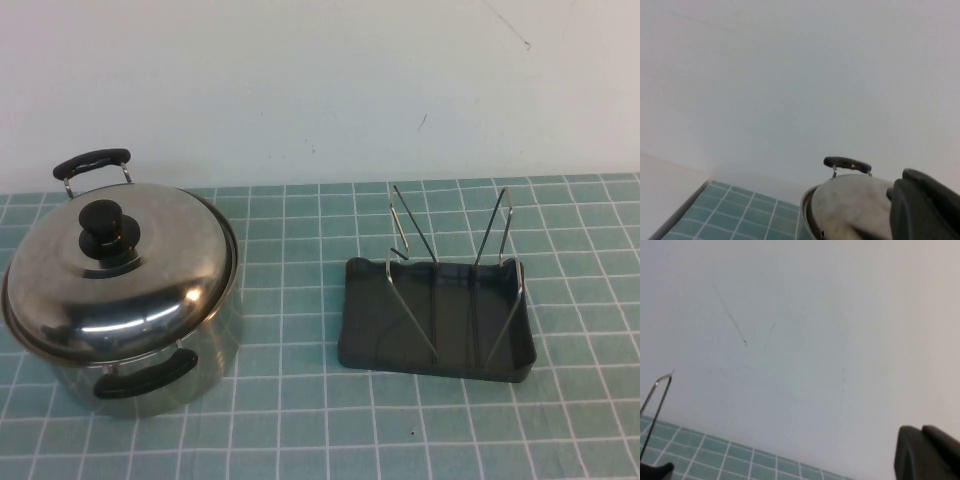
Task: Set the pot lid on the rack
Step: Open the pot
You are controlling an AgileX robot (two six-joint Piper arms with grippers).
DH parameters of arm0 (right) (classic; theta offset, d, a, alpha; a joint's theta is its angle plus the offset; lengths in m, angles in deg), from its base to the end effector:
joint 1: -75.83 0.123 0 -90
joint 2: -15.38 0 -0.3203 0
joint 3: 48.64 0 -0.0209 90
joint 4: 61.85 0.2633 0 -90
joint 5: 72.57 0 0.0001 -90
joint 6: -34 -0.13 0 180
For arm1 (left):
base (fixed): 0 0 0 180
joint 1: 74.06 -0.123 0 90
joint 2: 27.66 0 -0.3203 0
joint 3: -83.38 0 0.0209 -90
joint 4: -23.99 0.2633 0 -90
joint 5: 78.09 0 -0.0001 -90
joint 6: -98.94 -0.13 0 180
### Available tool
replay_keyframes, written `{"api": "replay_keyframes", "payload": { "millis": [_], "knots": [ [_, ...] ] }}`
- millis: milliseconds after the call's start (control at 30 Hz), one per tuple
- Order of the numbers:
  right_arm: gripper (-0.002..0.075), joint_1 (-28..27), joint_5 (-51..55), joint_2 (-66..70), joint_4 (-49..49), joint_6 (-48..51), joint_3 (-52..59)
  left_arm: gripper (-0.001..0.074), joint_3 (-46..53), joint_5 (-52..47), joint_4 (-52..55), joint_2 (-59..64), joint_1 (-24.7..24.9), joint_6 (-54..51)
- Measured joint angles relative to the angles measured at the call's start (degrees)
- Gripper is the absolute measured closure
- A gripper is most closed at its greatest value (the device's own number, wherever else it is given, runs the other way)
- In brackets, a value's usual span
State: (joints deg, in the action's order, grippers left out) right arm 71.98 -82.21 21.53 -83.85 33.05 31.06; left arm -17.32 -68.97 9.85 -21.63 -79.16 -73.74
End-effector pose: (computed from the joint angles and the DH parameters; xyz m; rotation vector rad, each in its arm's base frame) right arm 0.0694 0.0035 0.2265 -0.2511 1.3261 -0.3207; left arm 0.0678 0.0111 0.2292 -0.3373 1.2949 -0.2134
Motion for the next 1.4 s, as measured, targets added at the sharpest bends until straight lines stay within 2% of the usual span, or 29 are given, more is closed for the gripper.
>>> {"api": "replay_keyframes", "payload": {
  "millis": [100, 233, 467, 567, 700, 833, 1000, 1100, 1233, 1333, 1400],
  "knots": [
    [0.0727, 0.00, 1.34, 0.00, 0.00, 0.95, -2.57, 0.0738, -2.01, -1.23, -0.20, 0.00, 0.00, 0.55],
    [0.0727, 0.00, 4.10, 3.04, 0.00, 1.26, -10.10, 0.0738, -9.73, -6.17, 2.24, 1.16, 0.00, -1.16],
    [0.0727, 0.00, 8.21, 15.75, -3.81, 1.65, -20.75, 0.0739, -21.51, -7.24, 5.58, 13.26, 0.00, -2.13],
    [0.0727, 0.00, 3.55, 21.57, -4.48, -1.80, -20.74, 0.0738, -22.41, -2.44, 5.78, 19.73, 0.00, -1.61],
    [0.0727, 0.00, -10.62, 27.99, -10.49, -11.47, -19.37, 0.0738, -22.42, 4.54, 8.08, 29.19, 0.00, 2.48],
    [0.0727, 0.00, -23.89, 32.59, -24.80, -17.36, -19.17, 0.0738, -22.42, 11.14, 20.80, 38.33, 0.00, 15.34],
    [0.0727, 0.00, -28.56, 36.79, -35.64, -23.34, -19.17, 0.0738, -23.25, 28.06, 47.52, 50.67, 0.00, 30.89],
    [0.0727, 0.00, -28.56, 37.82, -39.84, -26.12, -18.81, 0.0738, -25.47, 32.94, 56.19, 56.88, 0.00, 37.57],
    [0.0727, 0.00, -28.56, 38.11, -47.03, -29.55, -18.82, 0.0735, -28.72, 33.32, 60.44, 63.32, 0.00, 41.40],
    [0.0727, 0.00, -28.56, 38.11, -53.60, -30.99, -18.82, 0.0668, -31.14, 33.42, 63.98, 67.14, 0.00, 42.13],
    [0.0727, 0.00, -28.79, 38.11, -57.36, -31.62, -18.82, 0.0549, -32.58, 33.71, 67.18, 68.99, 0.00, 42.34]
  ]
}}
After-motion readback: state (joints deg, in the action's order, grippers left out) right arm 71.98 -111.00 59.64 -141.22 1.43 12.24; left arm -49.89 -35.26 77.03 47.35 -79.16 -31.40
